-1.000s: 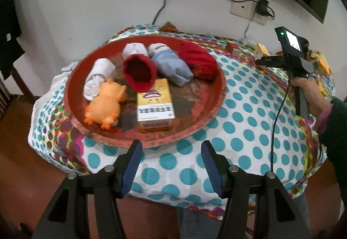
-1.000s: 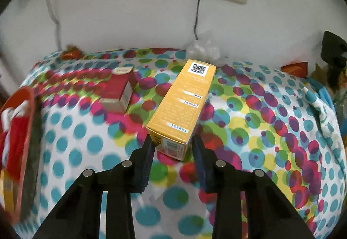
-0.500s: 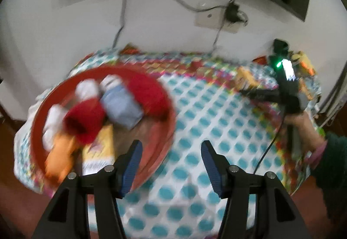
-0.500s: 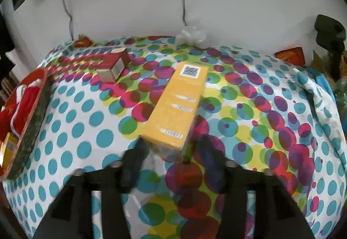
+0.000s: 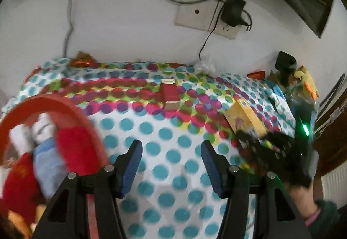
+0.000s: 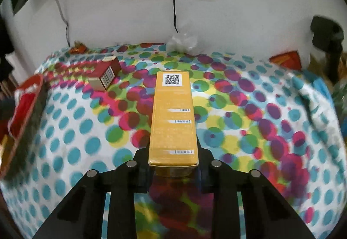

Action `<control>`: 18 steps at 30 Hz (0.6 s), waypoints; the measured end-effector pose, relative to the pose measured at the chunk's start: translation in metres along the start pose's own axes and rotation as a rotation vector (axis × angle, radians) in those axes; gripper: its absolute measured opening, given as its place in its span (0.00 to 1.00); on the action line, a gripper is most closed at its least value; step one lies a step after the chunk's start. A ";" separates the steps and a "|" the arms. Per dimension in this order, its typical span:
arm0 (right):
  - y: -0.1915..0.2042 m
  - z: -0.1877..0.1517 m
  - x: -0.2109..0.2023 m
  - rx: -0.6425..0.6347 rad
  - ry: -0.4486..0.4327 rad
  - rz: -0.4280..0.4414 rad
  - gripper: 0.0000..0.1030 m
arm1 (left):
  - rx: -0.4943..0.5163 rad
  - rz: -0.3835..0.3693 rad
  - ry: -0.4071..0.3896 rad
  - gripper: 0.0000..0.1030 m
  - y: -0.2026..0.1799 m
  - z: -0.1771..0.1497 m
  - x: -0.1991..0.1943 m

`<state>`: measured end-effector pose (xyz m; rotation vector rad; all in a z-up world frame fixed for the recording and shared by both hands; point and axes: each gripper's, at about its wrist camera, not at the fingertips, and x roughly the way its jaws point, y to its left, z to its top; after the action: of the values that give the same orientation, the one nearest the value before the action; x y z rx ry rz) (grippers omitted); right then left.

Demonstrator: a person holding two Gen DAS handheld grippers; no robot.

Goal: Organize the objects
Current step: 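Grasp the red MARUBI box with the left gripper while the right gripper holds the yellow box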

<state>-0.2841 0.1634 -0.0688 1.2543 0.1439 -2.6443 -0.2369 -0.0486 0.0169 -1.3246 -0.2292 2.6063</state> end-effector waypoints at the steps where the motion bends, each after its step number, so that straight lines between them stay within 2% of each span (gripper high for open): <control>1: -0.002 -0.002 -0.001 -0.012 -0.002 -0.005 0.27 | -0.009 -0.001 0.014 0.56 -0.002 0.006 0.011; 4: -0.008 -0.010 -0.002 -0.035 0.000 -0.005 0.27 | -0.008 -0.003 0.043 0.56 -0.011 0.022 0.043; 8: -0.013 -0.010 -0.001 -0.017 0.007 0.020 0.28 | 0.020 0.043 0.049 0.56 -0.023 0.041 0.073; 18: -0.011 -0.010 0.002 -0.028 0.018 0.024 0.28 | -0.005 0.132 0.084 0.56 -0.020 0.069 0.123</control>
<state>-0.2808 0.1757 -0.0764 1.2629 0.1669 -2.6029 -0.3609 -0.0011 -0.0339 -1.4946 -0.1388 2.6503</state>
